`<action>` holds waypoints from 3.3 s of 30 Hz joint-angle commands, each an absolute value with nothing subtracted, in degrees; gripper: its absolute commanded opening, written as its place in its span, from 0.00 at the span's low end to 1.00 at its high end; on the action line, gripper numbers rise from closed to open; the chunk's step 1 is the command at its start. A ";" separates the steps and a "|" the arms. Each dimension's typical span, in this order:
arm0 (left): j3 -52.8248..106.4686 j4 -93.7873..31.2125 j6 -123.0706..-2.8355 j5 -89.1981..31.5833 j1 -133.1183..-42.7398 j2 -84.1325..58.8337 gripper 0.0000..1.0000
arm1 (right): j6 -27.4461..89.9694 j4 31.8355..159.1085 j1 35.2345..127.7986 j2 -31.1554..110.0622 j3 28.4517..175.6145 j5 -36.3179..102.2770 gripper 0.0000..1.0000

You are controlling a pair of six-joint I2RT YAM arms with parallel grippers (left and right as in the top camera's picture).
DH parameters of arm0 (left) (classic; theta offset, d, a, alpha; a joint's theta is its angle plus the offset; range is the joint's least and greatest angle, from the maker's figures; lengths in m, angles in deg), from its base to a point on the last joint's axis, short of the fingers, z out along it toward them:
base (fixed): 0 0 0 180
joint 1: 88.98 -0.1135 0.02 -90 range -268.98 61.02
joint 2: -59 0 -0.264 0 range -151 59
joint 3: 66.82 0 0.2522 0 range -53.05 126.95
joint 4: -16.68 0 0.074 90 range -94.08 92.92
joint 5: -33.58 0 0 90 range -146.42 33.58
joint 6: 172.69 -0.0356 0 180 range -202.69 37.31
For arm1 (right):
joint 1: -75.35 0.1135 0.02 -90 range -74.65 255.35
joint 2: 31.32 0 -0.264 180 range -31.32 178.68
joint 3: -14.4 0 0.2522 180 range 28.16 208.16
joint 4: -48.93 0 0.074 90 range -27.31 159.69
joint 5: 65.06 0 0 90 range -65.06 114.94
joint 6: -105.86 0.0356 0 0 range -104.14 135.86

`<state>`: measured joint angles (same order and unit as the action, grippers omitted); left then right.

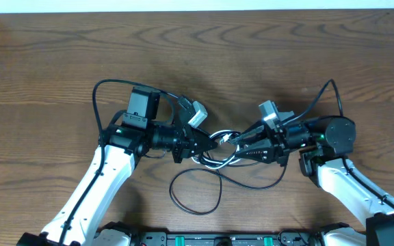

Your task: Untangle cables

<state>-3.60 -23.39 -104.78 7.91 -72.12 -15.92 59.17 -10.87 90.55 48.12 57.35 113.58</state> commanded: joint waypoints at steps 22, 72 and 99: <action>-2.36 -21.29 -93.96 -9.60 -70.50 -12.84 0.08 | 85.93 -4.36 91.95 48.10 57.37 93.01 0.63; -2.36 -20.59 -97.00 -23.04 -59.00 -9.08 0.08 | 109.03 12.32 95.23 48.10 57.37 78.72 0.57; -2.36 -21.44 -100.75 -22.38 -53.27 -6.08 0.08 | 95.56 6.59 92.57 48.10 57.37 73.67 0.60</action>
